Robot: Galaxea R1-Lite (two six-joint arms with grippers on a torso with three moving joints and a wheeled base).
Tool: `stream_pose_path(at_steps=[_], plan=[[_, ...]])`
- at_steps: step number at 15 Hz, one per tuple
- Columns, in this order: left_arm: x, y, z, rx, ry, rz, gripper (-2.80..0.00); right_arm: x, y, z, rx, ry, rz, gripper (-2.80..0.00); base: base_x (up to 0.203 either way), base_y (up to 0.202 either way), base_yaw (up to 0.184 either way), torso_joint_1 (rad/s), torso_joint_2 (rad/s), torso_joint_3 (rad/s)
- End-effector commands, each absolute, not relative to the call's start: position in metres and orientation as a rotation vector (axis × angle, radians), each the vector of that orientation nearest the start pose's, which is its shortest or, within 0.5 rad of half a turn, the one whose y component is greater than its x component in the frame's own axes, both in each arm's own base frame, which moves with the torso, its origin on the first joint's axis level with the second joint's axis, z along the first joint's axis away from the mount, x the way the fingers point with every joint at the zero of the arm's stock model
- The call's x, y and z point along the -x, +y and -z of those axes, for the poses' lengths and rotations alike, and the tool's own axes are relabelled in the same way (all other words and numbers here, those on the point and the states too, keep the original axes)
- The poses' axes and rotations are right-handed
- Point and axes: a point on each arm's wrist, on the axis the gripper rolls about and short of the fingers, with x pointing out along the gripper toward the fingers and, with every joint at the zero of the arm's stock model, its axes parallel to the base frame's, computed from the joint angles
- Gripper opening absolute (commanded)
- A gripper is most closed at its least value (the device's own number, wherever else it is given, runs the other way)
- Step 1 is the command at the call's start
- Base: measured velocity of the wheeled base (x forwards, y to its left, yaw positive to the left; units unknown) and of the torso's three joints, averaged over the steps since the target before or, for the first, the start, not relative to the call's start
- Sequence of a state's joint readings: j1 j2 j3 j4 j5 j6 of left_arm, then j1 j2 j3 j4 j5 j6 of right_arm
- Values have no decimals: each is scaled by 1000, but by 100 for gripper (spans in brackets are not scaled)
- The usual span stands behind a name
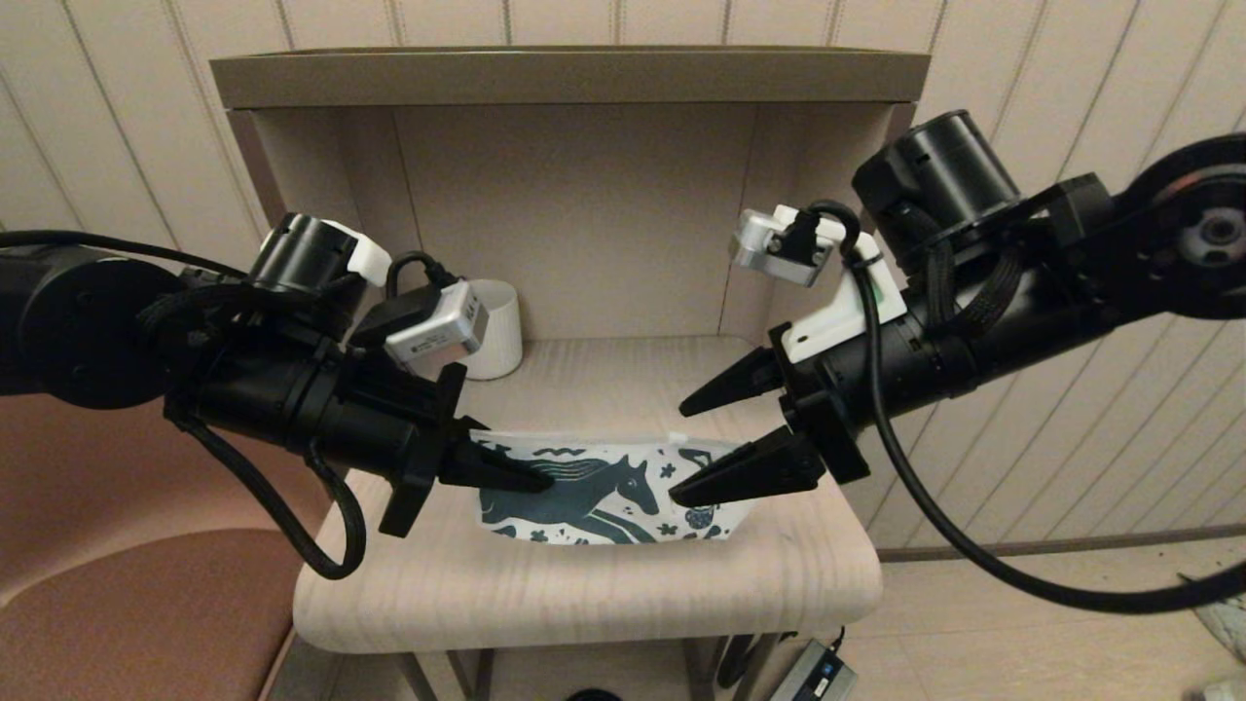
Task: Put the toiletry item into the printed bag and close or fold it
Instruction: Open the storage bag
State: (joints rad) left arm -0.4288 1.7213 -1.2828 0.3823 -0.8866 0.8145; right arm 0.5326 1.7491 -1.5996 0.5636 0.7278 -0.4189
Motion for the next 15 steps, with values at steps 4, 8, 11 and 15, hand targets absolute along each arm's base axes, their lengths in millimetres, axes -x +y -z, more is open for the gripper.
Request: stream_pose_path(at_steps=[4, 8, 11, 15], plan=[[-267, -141, -221, -454, 299, 1494, -280, -264, 173, -275, 279, 453, -1341, 0, 0, 0, 0, 0, 0, 0], [-272, -143, -214, -453, 318, 1491, -280, -268, 166, -288, 314, 403, -1269, 0, 0, 0, 0, 0, 0, 0], [-274, -142, -214, -452, 318, 1486, -280, -268, 164, -285, 319, 411, -1262, 0, 0, 0, 0, 0, 0, 0], [-277, -143, -214, -451, 314, 1484, -280, -269, 171, -275, 326, 440, -1284, 0, 0, 0, 0, 0, 0, 0]])
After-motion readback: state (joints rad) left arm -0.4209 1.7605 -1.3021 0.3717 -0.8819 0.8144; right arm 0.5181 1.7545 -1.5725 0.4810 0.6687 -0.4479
